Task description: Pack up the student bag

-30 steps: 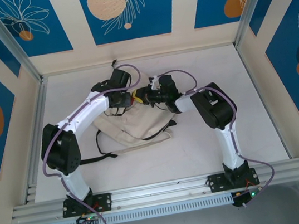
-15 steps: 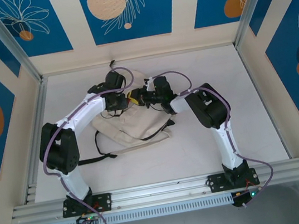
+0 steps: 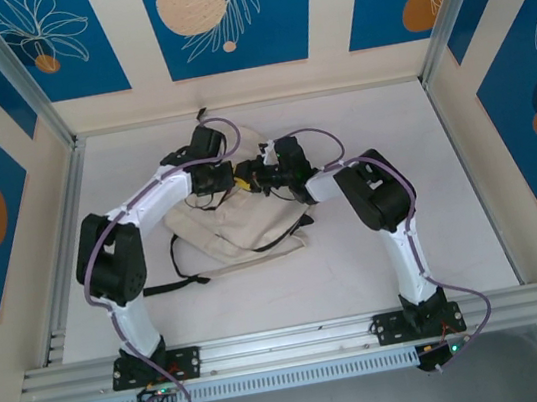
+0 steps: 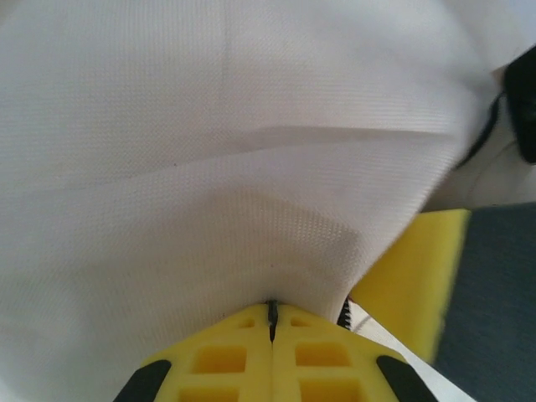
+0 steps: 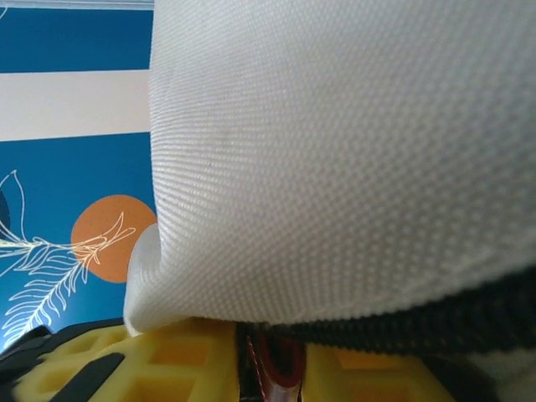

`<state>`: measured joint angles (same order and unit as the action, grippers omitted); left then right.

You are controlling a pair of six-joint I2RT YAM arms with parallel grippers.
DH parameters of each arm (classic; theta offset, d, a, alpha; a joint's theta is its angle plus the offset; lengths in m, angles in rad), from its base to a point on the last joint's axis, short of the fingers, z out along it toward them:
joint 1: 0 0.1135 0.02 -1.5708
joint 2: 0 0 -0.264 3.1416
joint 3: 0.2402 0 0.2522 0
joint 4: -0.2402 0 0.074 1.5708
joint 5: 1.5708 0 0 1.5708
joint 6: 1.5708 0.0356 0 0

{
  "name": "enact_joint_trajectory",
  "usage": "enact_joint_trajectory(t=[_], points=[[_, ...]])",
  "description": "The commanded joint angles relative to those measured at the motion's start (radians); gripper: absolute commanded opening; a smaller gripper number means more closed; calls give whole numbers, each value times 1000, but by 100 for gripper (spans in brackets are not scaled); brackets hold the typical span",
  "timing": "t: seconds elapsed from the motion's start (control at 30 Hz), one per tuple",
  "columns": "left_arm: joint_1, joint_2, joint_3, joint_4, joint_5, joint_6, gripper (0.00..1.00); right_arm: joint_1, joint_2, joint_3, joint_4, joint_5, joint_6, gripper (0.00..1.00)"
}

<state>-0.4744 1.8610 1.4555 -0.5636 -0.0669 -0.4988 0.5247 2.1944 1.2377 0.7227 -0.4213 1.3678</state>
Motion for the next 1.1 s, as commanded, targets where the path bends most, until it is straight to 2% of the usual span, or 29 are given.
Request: enact_joint_trajectory(t=[0.0, 0.1, 0.3, 0.4, 0.53, 0.73, 0.87, 1.07], points=[[15, 38, 25, -20, -9, -15, 1, -9, -49, -31, -128, 2, -31, 28], [18, 53, 29, -43, -39, -23, 0, -22, -111, -67, -186, 7, -63, 33], [21, 60, 50, -68, -22, -24, 0, -36, -252, -135, -334, 35, -153, 35], [22, 26, 60, -83, 23, -28, 6, -38, -322, -136, -490, 75, -237, 37], [36, -77, 40, -82, 99, -54, 23, -32, -412, -110, -714, 155, -395, 42], [114, -252, -77, -98, 106, -111, 50, 41, -466, 26, -1014, 302, -709, 48], [182, -351, -184, -115, 61, -83, 66, 127, -405, 217, -1236, 468, -888, 54], [338, -461, -364, -126, 68, -124, 80, 258, -251, 480, -1420, 598, -1124, 58]])
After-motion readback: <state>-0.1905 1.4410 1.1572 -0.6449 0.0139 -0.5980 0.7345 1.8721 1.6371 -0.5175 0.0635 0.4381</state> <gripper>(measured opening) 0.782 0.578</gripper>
